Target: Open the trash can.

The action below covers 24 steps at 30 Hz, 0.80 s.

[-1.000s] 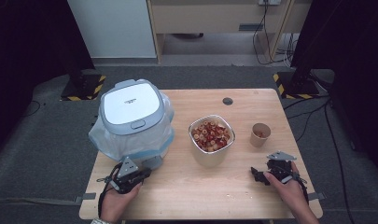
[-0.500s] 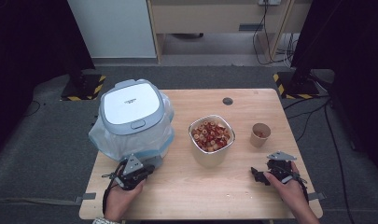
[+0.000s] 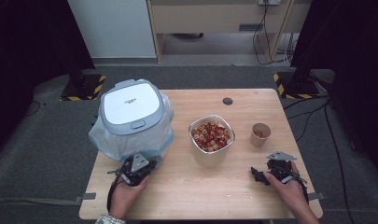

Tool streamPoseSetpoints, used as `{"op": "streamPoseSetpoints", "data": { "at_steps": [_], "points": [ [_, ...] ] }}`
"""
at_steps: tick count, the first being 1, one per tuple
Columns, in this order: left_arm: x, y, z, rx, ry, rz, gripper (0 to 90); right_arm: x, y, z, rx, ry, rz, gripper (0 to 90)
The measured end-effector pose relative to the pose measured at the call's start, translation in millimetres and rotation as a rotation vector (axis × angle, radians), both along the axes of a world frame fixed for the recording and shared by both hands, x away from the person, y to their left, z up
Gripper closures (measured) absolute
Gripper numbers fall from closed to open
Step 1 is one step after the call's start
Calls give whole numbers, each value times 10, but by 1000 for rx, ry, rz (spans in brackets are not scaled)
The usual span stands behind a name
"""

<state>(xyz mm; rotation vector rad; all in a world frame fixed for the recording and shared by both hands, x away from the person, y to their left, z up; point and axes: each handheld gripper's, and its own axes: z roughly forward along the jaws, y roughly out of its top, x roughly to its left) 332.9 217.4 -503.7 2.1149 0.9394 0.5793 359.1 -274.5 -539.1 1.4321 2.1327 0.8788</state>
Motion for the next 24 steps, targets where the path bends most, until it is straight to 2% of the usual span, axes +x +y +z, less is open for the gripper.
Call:
{"op": "streamPoseSetpoints", "data": {
  "at_steps": [5,24],
  "points": [
    [24,-3,-22,19,-14,16,882,0,0,0,0,0,0,6],
    [34,-36,-44,28,-11,19,883,-1,-1,1,0,1,1,6]
  ]
}}
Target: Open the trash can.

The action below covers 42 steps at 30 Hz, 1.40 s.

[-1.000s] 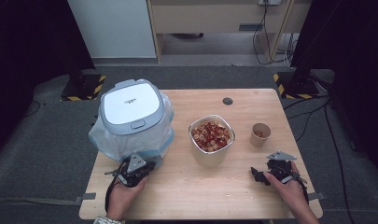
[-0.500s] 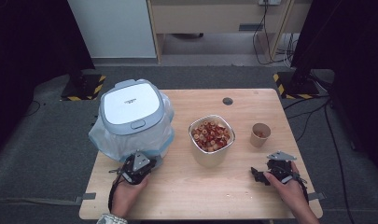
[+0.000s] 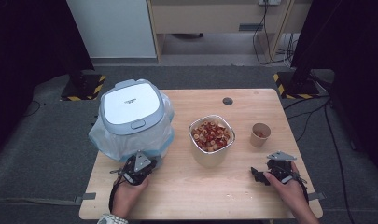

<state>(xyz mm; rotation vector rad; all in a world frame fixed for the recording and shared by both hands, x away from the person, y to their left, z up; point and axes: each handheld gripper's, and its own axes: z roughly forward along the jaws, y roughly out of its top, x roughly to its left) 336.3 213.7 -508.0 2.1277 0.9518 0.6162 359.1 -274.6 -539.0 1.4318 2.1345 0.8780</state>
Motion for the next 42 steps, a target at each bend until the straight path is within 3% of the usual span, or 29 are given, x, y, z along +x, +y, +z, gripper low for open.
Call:
{"op": "streamPoseSetpoints", "data": {
  "at_steps": [34,42],
  "points": [
    [13,-15,-21,14,11,6,895,-3,0,0,1,1,1,6],
    [26,7,-48,-8,28,10,895,-3,0,0,0,1,0,6]
  ]
}}
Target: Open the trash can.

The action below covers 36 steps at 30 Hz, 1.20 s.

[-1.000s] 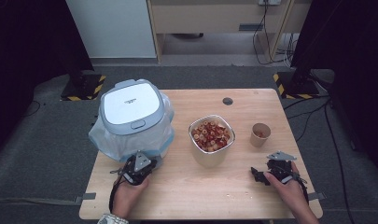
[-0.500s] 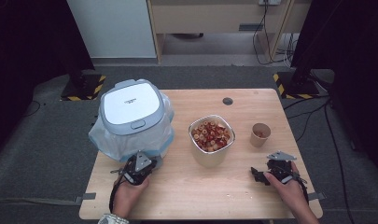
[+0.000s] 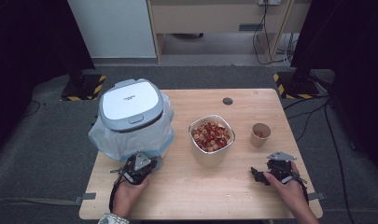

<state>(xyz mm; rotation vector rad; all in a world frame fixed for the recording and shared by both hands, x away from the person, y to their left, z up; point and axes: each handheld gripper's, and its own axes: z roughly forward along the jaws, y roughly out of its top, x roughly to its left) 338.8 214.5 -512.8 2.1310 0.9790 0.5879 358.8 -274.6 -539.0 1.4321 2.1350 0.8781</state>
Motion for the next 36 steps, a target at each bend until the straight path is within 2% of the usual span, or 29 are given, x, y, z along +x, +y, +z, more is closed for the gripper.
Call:
{"op": "streamPoseSetpoints", "data": {
  "at_steps": [2,6,8,19,26,30,36],
  "points": [
    [-2,-25,-12,25,-2,-4,895,0,1,1,1,2,-2,6],
    [12,-20,-34,23,13,-4,895,-1,2,1,1,1,-3,6],
    [15,-31,-55,42,17,-8,896,-1,1,1,1,1,-3,6],
    [26,-15,-64,34,26,-5,895,7,2,13,16,-2,5,42],
    [27,-8,-61,30,28,-6,895,30,-17,61,40,-41,-6,46],
    [30,-4,-63,23,29,-6,895,42,-23,74,50,-42,-16,47],
    [26,-10,-61,31,27,-7,895,55,-49,176,51,-64,-24,47]
  ]
}}
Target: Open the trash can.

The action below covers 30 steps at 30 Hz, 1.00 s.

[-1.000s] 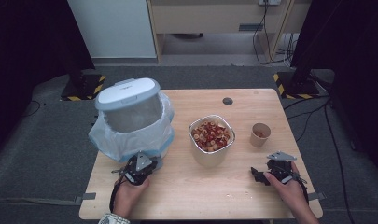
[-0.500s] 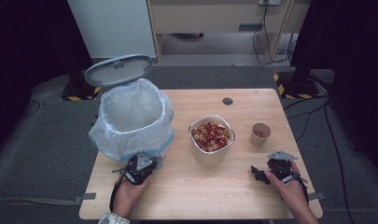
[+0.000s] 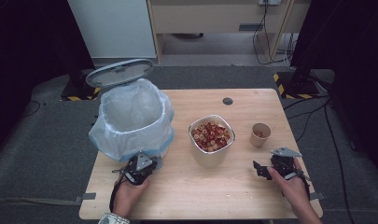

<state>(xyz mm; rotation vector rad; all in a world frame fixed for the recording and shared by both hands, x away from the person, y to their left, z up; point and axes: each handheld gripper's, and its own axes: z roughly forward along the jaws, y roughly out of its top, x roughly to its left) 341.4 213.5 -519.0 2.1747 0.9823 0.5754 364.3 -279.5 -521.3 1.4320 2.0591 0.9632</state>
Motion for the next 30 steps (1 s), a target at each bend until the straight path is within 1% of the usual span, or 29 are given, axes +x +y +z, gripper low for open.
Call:
{"op": "streamPoseSetpoints", "data": {
  "at_steps": [3,8,12,14,18,19,20,21,22,23,26,28,29,30],
  "points": [
    [-1,-2,0,1,-1,0,895,31,-17,51,-11,-15,4,47],
    [0,-1,0,1,0,0,895,77,-51,81,-11,-12,-8,47],
    [-1,-1,0,1,-1,0,895,122,-61,132,-6,-16,-12,47],
    [-1,0,0,1,-1,-1,895,142,-56,158,-12,-25,-13,47],
    [0,1,0,0,-1,0,895,187,-27,207,6,-44,-38,47],
    [0,1,0,1,-1,-1,895,201,-19,215,14,-53,-57,47],
    [0,1,0,0,-1,-1,895,201,-19,215,14,-53,-57,47],
    [0,2,-1,0,-1,0,895,213,-5,224,20,-71,-80,47],
    [0,2,-1,0,-1,0,895,213,-5,224,20,-71,-80,47],
    [0,3,-1,-1,0,0,895,218,4,223,17,-80,-91,47],
    [1,4,-1,-2,-1,-1,895,238,33,206,28,-87,-119,47],
    [1,5,-2,-3,-1,-1,895,267,64,190,37,-108,-154,50],
    [1,5,-2,-3,-1,-1,895,267,64,190,37,-108,-154,50],
    [1,5,-2,-3,-1,0,895,294,92,185,48,-118,-173,51]
  ]
}}
